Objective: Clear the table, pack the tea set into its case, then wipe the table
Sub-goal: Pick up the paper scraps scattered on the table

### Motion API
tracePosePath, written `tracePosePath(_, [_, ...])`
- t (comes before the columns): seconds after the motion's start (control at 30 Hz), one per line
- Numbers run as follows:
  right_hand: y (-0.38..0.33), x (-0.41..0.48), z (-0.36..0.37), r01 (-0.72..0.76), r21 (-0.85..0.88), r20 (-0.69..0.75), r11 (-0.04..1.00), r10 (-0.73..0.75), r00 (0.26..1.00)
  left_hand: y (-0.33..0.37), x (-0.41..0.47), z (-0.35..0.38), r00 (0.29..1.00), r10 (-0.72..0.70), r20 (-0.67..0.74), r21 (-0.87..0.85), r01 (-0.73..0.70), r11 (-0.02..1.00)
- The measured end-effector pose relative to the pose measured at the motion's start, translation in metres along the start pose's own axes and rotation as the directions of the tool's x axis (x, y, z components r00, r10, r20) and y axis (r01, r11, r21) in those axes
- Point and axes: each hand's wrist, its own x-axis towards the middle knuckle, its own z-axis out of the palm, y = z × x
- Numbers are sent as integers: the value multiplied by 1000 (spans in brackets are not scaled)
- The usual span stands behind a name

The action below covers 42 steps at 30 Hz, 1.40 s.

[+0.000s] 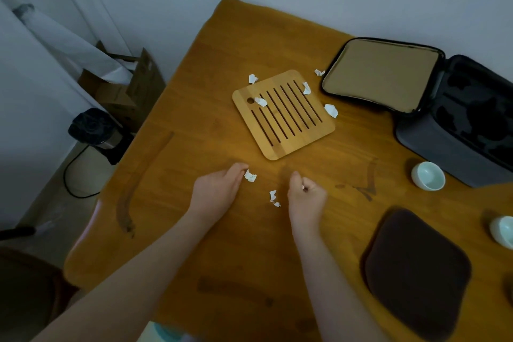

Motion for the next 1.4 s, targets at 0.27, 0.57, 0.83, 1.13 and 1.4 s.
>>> tracePosePath(0.27, [-1,-25,-17,383,-716,338,584,-191,922,10,2,-2,999,40,12,130,-41,991])
tracePosePath(0.57, [14,-27,-15,567,-694,411,444,-403,818,13,4,-6,997,54,58,172,-63,983])
tracePosePath(0.83, [14,-15,-6,672,-616,423,412,-547,723,17,6,-9,995,3,104,215,-25,976])
tracePosePath(1.13, [3,-17,-40,424,-625,282,655,-316,906,11,5,-2,999,30,16,120,-32,992])
tracePosePath(1.4, [4,-28,-29,431,-666,337,610,-270,902,12,4,-3,997,69,39,96,-72,993])
